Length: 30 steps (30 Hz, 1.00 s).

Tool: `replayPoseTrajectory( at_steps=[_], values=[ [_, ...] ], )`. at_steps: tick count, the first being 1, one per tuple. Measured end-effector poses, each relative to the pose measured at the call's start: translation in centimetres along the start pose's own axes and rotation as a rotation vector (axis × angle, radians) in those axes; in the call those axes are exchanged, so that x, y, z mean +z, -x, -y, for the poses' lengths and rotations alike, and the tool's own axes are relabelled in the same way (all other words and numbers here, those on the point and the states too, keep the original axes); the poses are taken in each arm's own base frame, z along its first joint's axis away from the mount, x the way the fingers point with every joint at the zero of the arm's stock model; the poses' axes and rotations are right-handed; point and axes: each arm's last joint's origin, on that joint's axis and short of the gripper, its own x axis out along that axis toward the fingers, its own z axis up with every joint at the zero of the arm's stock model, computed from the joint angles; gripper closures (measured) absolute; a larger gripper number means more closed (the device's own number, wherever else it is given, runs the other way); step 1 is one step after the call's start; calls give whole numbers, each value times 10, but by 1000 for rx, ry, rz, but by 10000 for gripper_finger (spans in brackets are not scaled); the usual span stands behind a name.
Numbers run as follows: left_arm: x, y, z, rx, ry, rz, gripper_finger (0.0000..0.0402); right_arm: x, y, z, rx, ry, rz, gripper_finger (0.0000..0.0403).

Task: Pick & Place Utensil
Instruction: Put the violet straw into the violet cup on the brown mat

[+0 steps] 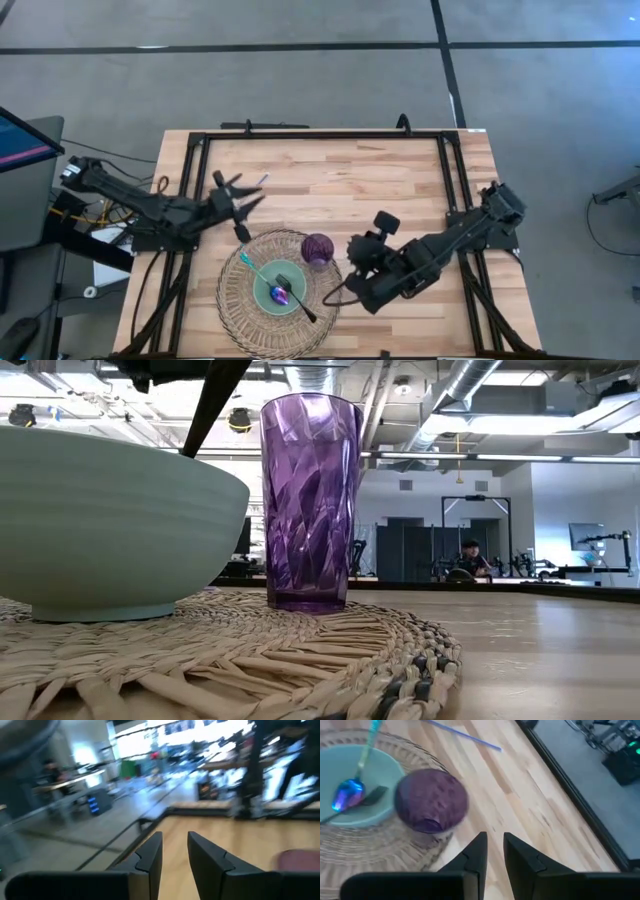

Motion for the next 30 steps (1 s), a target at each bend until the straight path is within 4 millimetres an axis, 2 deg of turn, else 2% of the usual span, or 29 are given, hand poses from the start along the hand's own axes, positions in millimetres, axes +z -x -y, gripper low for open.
replayPoseTrajectory(
  at_steps=[5,11,15,17,19,22,26,30],
  values=[
    [-12,0,-12,112,-12,-101,309,8,13,29,22,-48,-17,347],
    [-28,-8,-19,196,-26,-209,309,14,46,78,65,-119,21,347],
    [-33,-14,-28,260,22,-235,309,2,62,110,78,-122,27,347],
    [-36,-17,-32,242,67,-256,309,-11,63,124,89,-199,20,347],
    [-41,-19,-36,206,114,-297,309,-30,59,135,86,-287,15,347],
    [-51,-23,-40,176,134,-385,309,-65,44,138,73,-404,29,347],
    [-67,-29,-46,233,101,-454,309,-103,12,127,100,-510,87,347],
    [-88,-34,-53,286,79,-536,309,-126,-20,109,121,-562,217,347]
  ],
)
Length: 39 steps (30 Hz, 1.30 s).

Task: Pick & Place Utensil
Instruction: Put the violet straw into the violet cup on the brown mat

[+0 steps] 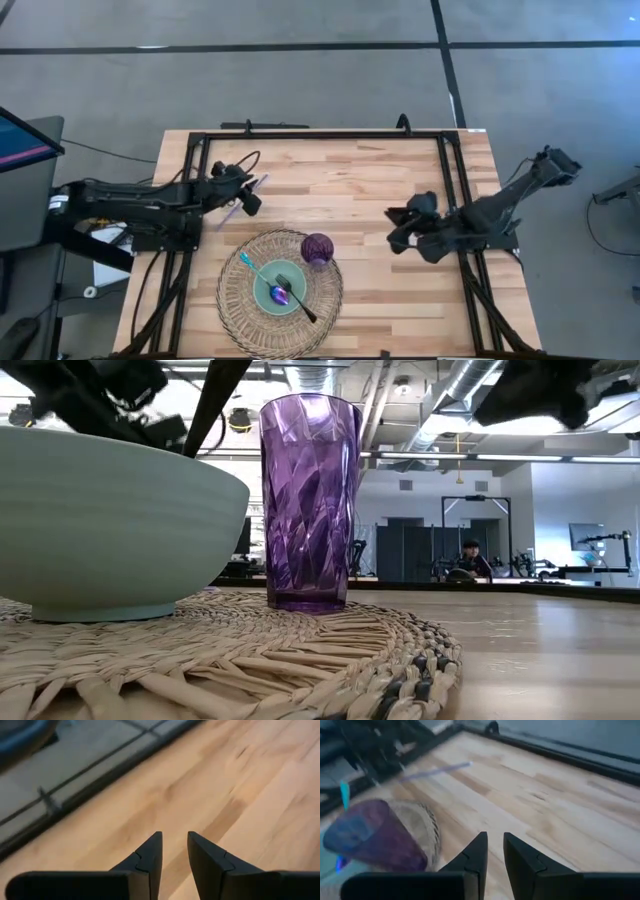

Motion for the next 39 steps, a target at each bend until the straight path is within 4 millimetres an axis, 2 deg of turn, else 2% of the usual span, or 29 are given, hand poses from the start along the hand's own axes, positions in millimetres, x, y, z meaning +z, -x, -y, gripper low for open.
replayPoseTrajectory(
  at_steps=[4,8,11,20,25,30,34,39],
  values=[
    [-17,-16,-4,2,40,-110,310,-20,-21,-2,47,-23,35,347],
    [-37,-29,-7,-4,51,-220,310,-9,-27,-4,110,-70,4,347],
    [-50,-38,-9,20,56,-268,310,1,-29,-5,135,-121,50,347],
    [-71,-50,-7,4,98,-347,310,11,-36,-8,152,-86,108,347],
    [-72,-52,-7,6,98,-357,322,13,-39,-6,135,-92,114,347],
    [-70,-51,-6,-5,124,-340,390,16,-42,-3,117,-100,120,347],
    [-65,-53,-3,-42,148,-283,392,18,-45,-1,101,-108,126,347],
    [-47,-50,10,-167,196,-109,396,21,-49,2,83,-122,135,347]
  ],
)
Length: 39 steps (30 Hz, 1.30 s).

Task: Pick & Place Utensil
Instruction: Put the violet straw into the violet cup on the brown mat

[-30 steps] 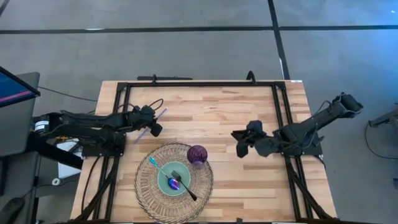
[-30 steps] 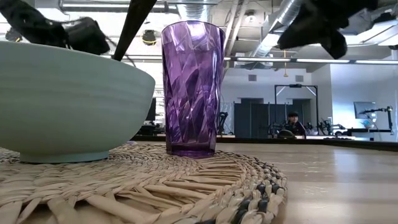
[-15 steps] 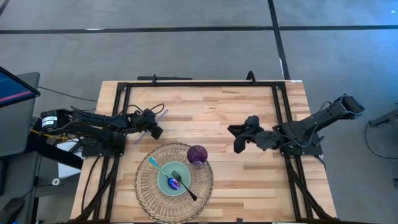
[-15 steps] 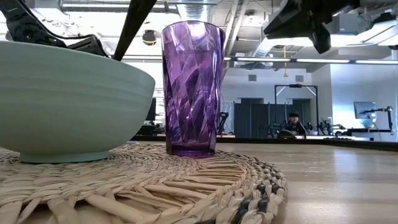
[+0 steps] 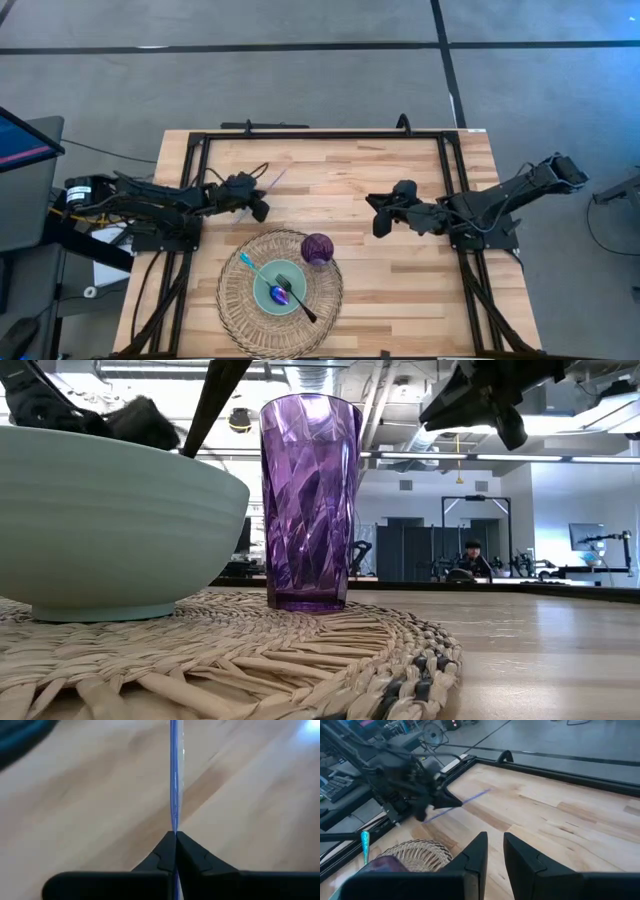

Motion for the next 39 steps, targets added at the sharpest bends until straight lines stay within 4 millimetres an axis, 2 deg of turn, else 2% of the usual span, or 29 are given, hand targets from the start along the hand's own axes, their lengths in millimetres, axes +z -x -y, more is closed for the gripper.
replayPoseTrajectory(
  at_steps=[4,10,17,23,28,32,39],
  values=[
    [17,13,15,-132,-28,184,396,3,-3,3,-17,-11,10,347],
    [37,47,34,-330,-36,426,397,3,-4,3,-17,-11,8,347],
    [44,84,56,-577,-125,629,396,2,-4,2,22,9,-25,347],
    [44,102,77,-734,-142,795,397,3,-4,1,29,0,-17,347],
    [42,106,96,-855,-174,937,395,5,-4,-1,42,-20,0,347],
    [50,104,121,-969,-239,1032,395,5,-4,-1,41,-20,2,347],
    [74,84,169,-959,-299,1088,394,9,-9,4,12,-30,14,347]
  ],
)
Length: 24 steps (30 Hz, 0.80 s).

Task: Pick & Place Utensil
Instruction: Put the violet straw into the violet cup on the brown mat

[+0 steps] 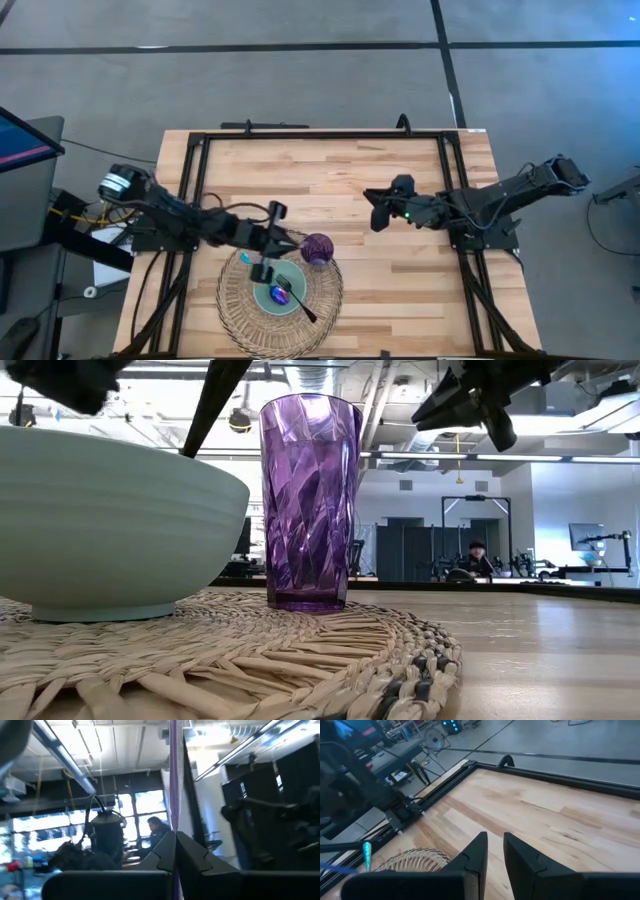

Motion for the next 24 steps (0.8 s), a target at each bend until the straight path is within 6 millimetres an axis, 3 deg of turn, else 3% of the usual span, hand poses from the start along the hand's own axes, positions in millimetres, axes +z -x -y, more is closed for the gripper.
replayPoseTrajectory(
  at_steps=[6,24],
  values=[
    [-17,-22,-2,15,-59,-18,394,2,-4,3,-8,-6,-6,347],
    [-55,-19,5,4,-34,-147,394,5,-8,6,9,-16,-34,347]
  ],
)
